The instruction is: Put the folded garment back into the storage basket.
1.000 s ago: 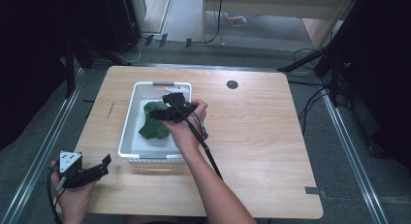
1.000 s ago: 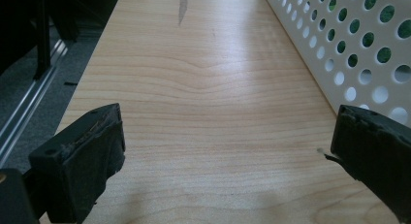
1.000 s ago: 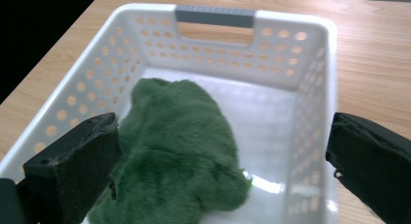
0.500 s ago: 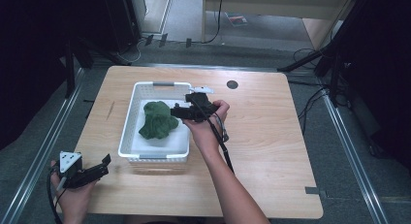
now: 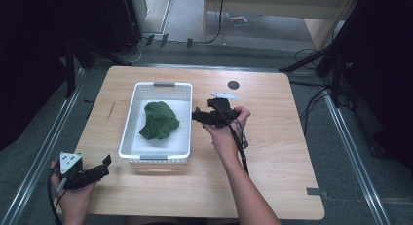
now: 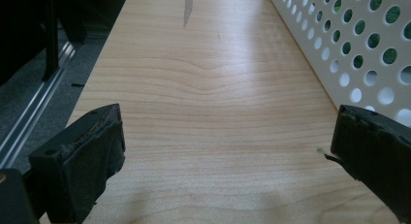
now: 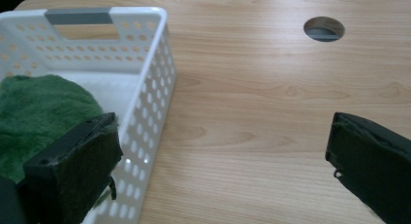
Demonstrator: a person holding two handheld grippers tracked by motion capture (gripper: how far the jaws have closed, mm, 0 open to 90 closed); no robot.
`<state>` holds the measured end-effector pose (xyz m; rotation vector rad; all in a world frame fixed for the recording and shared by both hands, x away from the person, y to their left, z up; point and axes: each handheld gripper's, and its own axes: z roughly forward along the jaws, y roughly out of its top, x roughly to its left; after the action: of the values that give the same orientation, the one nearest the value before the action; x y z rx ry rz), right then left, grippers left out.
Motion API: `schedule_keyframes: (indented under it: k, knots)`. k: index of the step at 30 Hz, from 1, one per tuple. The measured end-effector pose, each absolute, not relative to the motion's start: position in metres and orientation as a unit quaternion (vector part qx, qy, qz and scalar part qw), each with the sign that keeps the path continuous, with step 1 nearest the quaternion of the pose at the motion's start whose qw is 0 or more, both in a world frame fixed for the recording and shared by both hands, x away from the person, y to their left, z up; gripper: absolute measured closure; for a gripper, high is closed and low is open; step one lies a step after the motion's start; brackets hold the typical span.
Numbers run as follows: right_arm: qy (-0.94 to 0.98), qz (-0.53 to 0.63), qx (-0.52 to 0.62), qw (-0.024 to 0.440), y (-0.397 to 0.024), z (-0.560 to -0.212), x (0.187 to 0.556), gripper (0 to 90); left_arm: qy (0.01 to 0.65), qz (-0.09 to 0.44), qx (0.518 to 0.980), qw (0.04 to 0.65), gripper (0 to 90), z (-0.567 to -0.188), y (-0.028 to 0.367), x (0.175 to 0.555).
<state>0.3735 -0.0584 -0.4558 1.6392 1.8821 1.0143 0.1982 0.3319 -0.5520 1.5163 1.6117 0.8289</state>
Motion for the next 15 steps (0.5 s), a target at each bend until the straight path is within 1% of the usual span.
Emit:
schedule_keyframes:
  k: [15]
  knots:
    - [0.664, 0.357, 0.616, 0.227, -0.115, -0.476, 0.364, 0.0, 0.634, 0.319, 0.59, 0.384, 0.0, -0.552, 0.333, 0.198]
